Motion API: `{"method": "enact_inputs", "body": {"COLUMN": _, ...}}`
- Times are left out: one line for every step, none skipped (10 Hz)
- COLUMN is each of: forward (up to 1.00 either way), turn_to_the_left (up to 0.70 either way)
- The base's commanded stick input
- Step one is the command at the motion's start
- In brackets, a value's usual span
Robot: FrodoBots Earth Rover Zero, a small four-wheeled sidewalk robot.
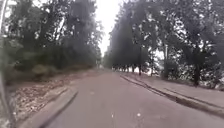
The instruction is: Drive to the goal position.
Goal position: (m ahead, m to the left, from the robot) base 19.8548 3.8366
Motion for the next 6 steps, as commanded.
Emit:
{"method": "enact_inputs", "body": {"forward": 0.70, "turn_to_the_left": 0.00}}
{"method": "enact_inputs", "body": {"forward": 0.70, "turn_to_the_left": 0.00}}
{"method": "enact_inputs", "body": {"forward": 0.70, "turn_to_the_left": 0.00}}
{"method": "enact_inputs", "body": {"forward": 0.70, "turn_to_the_left": 0.00}}
{"method": "enact_inputs", "body": {"forward": 0.70, "turn_to_the_left": 0.00}}
{"method": "enact_inputs", "body": {"forward": 0.70, "turn_to_the_left": 0.00}}
